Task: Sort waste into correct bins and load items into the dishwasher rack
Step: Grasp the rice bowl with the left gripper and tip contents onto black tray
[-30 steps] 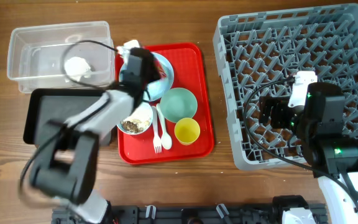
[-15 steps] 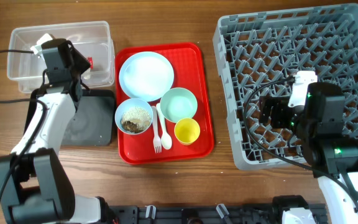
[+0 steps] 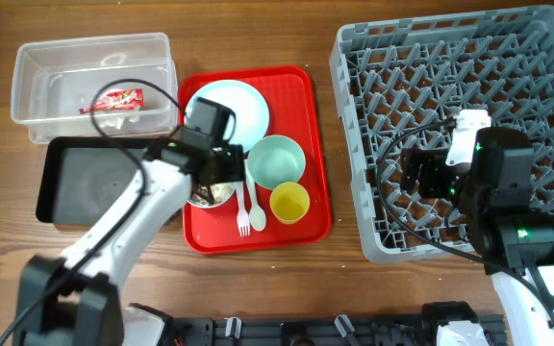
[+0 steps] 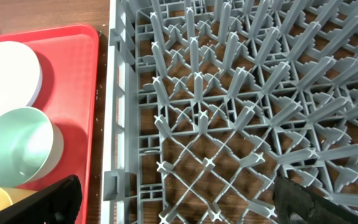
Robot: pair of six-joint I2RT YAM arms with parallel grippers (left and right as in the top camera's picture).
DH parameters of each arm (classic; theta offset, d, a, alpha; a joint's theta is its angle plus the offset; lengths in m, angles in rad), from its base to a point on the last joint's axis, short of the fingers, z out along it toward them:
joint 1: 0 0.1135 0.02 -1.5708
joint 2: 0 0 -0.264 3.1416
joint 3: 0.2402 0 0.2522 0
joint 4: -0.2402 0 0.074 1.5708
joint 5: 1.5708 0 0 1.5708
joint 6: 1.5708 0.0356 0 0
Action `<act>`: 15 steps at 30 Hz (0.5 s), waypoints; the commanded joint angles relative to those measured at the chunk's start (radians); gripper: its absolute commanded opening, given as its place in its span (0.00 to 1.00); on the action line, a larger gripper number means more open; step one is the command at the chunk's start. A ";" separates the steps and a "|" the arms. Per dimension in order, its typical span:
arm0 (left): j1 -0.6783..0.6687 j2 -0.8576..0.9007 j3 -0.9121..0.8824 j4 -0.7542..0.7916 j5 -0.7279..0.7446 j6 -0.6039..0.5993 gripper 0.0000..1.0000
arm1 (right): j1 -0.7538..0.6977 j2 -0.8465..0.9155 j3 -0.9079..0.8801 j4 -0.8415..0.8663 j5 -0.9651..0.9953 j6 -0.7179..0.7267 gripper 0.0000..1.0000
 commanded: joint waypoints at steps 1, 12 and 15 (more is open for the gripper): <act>-0.057 0.084 -0.024 0.022 0.000 0.002 0.59 | -0.004 0.000 0.019 0.002 -0.019 -0.017 1.00; -0.104 0.169 -0.024 0.037 -0.034 0.002 0.14 | -0.004 0.000 0.019 -0.002 -0.019 -0.018 1.00; -0.104 0.169 -0.024 0.037 -0.065 0.002 0.04 | -0.004 0.000 0.019 -0.002 -0.019 -0.018 1.00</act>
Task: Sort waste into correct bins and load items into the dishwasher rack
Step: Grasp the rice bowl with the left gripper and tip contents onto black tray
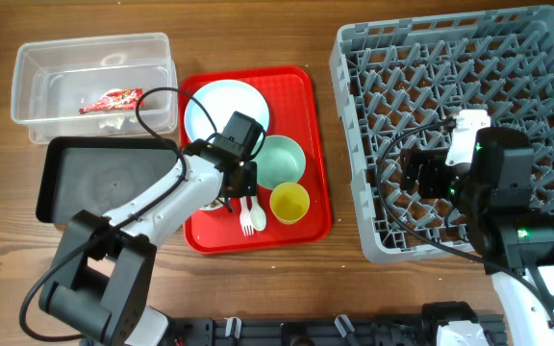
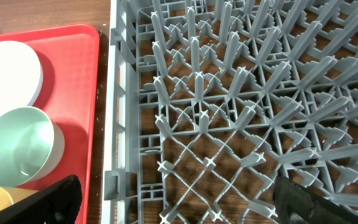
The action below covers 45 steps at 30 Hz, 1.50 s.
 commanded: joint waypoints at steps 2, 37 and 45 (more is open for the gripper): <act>-0.002 0.009 -0.002 0.000 -0.028 -0.004 0.04 | -0.004 0.000 0.019 -0.001 -0.017 -0.018 1.00; 1.173 0.140 0.107 -0.290 1.656 0.223 0.04 | -0.004 0.000 0.019 -0.004 -0.017 -0.018 1.00; 1.169 0.131 0.107 -0.288 1.627 0.342 0.04 | -0.004 0.000 0.019 -0.004 -0.017 -0.018 1.00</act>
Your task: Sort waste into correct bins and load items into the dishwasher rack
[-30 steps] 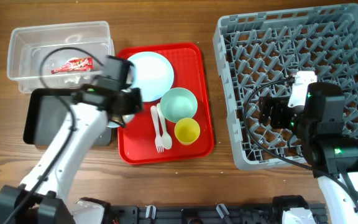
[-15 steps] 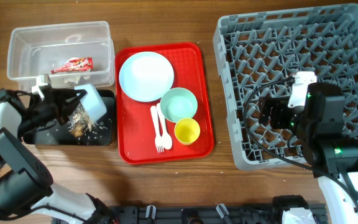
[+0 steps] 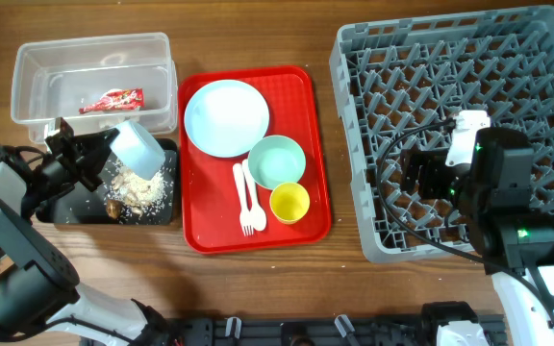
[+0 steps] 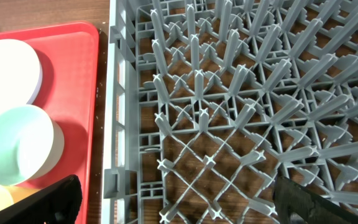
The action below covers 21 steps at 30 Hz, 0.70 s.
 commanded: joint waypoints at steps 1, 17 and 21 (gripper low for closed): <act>-0.004 -0.013 0.015 0.000 -0.061 0.159 0.04 | -0.003 0.000 0.019 0.002 -0.017 -0.018 1.00; -1.010 -0.182 0.055 0.580 -1.453 -0.041 0.06 | -0.003 0.000 0.019 0.002 -0.017 -0.018 1.00; -1.039 -0.021 0.055 0.716 -1.485 -0.041 0.05 | -0.003 0.000 0.019 0.002 -0.017 -0.018 1.00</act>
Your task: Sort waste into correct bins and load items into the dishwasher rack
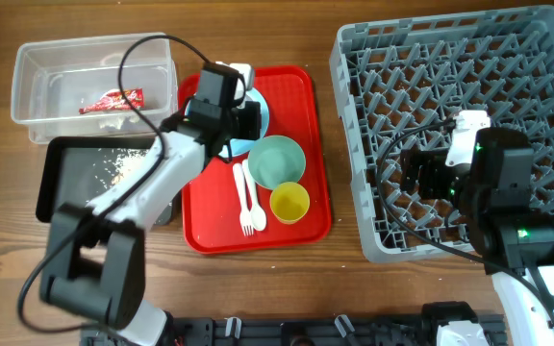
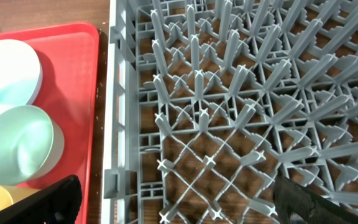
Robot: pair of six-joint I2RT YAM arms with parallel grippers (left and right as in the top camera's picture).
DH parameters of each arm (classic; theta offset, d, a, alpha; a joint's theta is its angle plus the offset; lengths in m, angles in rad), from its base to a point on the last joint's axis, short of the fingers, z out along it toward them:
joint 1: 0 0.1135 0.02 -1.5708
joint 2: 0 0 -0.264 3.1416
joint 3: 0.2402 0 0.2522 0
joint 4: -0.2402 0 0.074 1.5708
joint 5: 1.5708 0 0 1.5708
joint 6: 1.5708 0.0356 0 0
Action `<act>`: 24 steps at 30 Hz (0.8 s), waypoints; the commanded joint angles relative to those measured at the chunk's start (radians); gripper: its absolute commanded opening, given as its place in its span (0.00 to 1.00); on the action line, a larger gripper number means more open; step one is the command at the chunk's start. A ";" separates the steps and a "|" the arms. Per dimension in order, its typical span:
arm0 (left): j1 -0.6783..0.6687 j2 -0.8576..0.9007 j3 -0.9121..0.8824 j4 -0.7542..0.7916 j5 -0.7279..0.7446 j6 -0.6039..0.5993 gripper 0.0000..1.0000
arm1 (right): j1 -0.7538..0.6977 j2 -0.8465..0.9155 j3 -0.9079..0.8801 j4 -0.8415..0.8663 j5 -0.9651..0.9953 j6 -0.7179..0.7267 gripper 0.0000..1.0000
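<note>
My left gripper (image 1: 246, 113) reaches over the red tray (image 1: 301, 96) above the white plate (image 2: 17, 74). It is shut on a pale blue cup, most of which the arm hides. On the tray lie a green bowl (image 1: 277, 160), a yellow cup (image 1: 289, 202) and a white fork and spoon (image 1: 248, 197). My right gripper (image 2: 173, 199) hangs open over the left part of the grey dishwasher rack (image 1: 450, 58), with nothing between its fingers. Food crumbs (image 1: 120, 165) lie in the black tray (image 1: 65, 183).
A clear plastic bin (image 1: 37, 67) at the back left holds a red wrapper (image 1: 113, 98). The black tray sits just in front of it, left of the red tray. The rack's upright pegs (image 2: 194, 81) fill the right half of the table.
My left gripper, which held the cup tipped over the black tray, is now back over the red tray at the white plate. The right arm has not moved.
My left gripper was low at the front left of the red tray, then a little further right beside the fork. After that it held the pale cup tipped over the black tray with food spilled there. Now it holds the cup over the plate.
</note>
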 commanded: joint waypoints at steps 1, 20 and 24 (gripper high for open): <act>-0.002 0.072 0.006 0.042 -0.064 -0.008 0.04 | -0.003 0.000 0.019 0.002 -0.017 -0.018 1.00; 0.767 -0.215 -0.063 -0.441 1.080 0.015 0.04 | -0.003 0.000 0.019 0.001 -0.017 -0.018 1.00; 0.917 -0.064 -0.091 -0.448 1.455 0.025 0.04 | -0.003 0.000 0.019 0.000 -0.017 -0.018 1.00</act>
